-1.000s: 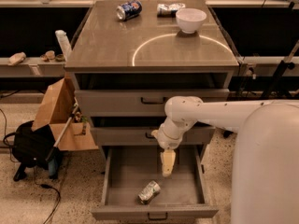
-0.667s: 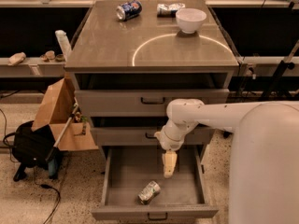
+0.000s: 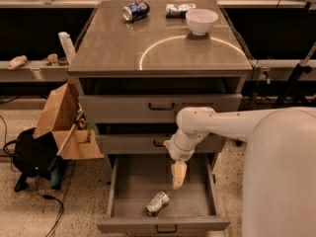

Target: Pick 7up can from bottom drawer and place on counter

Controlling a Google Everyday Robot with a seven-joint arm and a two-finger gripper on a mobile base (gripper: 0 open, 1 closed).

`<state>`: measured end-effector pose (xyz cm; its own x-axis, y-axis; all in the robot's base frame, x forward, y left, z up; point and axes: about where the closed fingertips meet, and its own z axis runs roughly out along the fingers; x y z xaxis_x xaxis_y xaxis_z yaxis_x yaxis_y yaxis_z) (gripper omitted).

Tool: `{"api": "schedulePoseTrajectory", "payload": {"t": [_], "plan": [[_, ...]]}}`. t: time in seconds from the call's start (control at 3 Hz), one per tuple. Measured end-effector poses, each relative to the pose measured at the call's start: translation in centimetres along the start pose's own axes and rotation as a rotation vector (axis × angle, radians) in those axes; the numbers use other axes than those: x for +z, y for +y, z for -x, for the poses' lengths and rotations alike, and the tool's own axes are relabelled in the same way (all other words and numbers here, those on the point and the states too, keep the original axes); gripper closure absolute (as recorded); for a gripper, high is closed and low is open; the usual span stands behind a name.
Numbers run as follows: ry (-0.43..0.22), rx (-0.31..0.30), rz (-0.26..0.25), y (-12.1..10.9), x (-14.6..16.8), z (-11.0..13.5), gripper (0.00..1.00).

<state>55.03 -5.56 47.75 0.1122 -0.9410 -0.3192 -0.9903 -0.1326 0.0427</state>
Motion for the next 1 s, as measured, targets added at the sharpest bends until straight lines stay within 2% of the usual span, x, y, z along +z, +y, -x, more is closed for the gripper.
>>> {"api": "schedulePoseTrajectory", "payload": {"t": [0.67,1.0], "plan": [[0.013,0.046,-0.023,0.3,2.4,-1.0,0.0],[0.027,0.043,-0.025,0.3,3.9,-1.5,0.0]]}}
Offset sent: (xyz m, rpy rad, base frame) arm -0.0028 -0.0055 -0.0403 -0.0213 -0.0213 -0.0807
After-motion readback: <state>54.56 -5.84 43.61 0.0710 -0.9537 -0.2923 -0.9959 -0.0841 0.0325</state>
